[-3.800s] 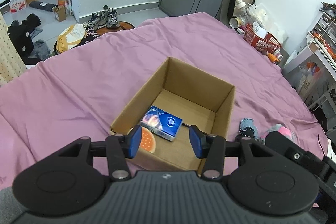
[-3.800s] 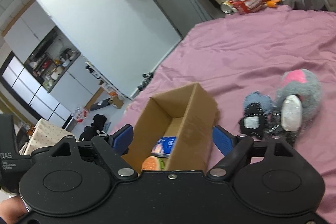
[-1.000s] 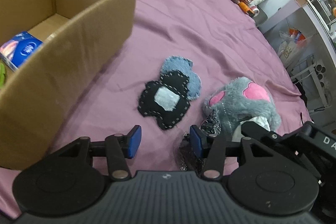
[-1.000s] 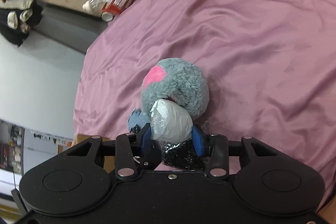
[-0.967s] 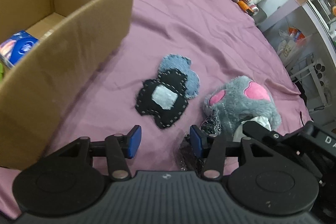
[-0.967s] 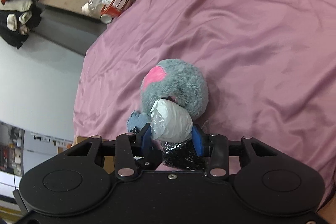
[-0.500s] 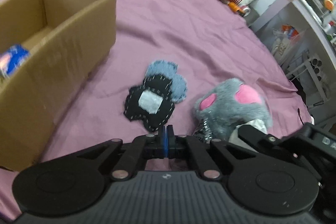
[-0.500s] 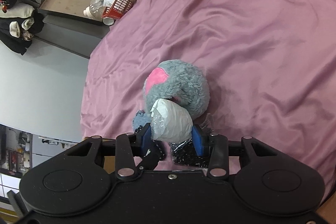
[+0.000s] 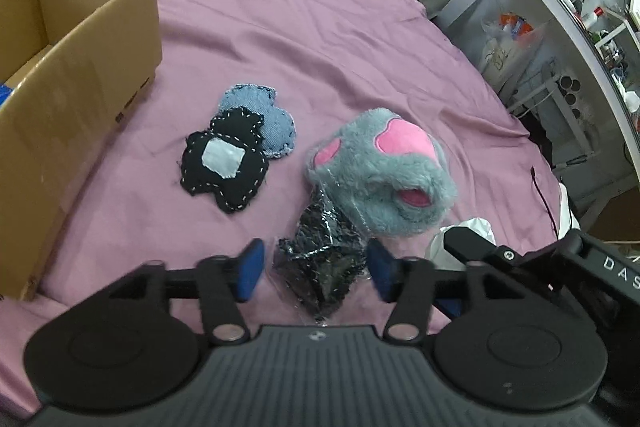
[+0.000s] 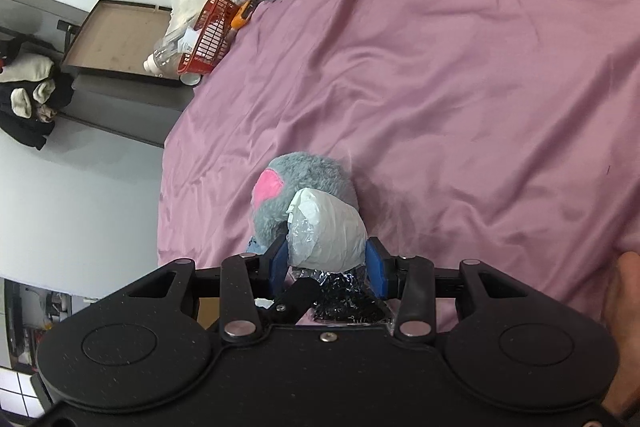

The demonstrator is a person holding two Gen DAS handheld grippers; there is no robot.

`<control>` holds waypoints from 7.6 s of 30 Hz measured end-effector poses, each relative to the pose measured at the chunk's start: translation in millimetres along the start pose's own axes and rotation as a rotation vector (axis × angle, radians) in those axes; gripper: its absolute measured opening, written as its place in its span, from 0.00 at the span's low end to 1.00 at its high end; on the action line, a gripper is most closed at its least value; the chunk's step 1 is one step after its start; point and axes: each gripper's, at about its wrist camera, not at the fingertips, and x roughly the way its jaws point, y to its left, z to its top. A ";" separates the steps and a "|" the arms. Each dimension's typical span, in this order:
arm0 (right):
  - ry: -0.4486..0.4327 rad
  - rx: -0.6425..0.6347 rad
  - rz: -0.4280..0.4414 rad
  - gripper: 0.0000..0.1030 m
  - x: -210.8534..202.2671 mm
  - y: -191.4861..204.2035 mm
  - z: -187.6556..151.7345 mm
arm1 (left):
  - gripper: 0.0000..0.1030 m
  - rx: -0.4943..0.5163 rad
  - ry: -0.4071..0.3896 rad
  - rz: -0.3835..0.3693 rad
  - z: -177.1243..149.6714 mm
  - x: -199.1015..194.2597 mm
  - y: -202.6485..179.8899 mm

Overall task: Organize soft objects
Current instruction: 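Grasp the black bead bag with the left tool, then carry the bead bag with the left tool into the box while the right tool drops the white wrap in, then move the right tool to the grey pink-eared plush, then grasp the grey pink-eared plush with the right tool while the left tool grasps it too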

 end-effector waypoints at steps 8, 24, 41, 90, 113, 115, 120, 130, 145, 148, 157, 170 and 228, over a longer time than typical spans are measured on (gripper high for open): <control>0.007 0.016 -0.009 0.39 6.8 -3.7 3.1 | 0.61 -0.024 0.012 0.025 0.8 19.2 -1.4; 0.029 -0.026 0.014 0.39 11.4 4.6 -0.4 | 0.31 0.018 -0.004 0.063 -0.6 13.5 -2.0; 0.035 -0.211 0.163 0.39 -3.7 44.1 -14.8 | 0.31 0.051 -0.130 0.108 18.5 -56.8 14.4; 0.116 -0.632 0.327 0.39 -1.2 148.7 -118.7 | 0.39 -0.142 -0.085 0.193 45.0 -116.7 153.2; 0.098 -0.611 0.325 0.55 -3.5 150.2 -117.7 | 0.45 -0.165 -0.129 0.234 51.9 -145.8 164.2; 0.094 -0.603 0.316 0.56 -6.9 148.9 -112.8 | 0.48 -0.158 -0.136 0.238 51.0 -147.9 160.8; 0.083 -0.589 0.273 0.64 -13.2 143.5 -101.5 | 0.50 -0.141 -0.150 0.250 50.1 -152.7 151.1; 0.093 -0.538 0.213 0.86 -24.2 125.1 -77.9 | 0.61 -0.082 -0.177 0.245 43.0 -150.2 115.0; 0.038 -0.343 0.177 0.73 -40.8 74.7 -19.1 | 0.76 -0.013 -0.229 0.220 35.5 -135.4 54.3; 0.025 -0.294 0.165 0.67 -39.5 63.3 -9.4 | 0.76 0.001 -0.233 0.216 35.1 -129.7 43.2; -0.001 -0.149 0.102 0.42 -29.7 28.6 11.5 | 0.76 0.006 -0.216 0.187 32.2 -99.7 12.8; 0.016 0.018 -0.022 0.35 9.7 -2.8 20.1 | 0.75 0.056 -0.169 0.164 32.0 -45.9 -15.7; 0.192 -0.035 0.070 0.27 37.3 13.3 -13.5 | 0.18 -0.053 -0.062 0.076 18.1 -18.4 8.6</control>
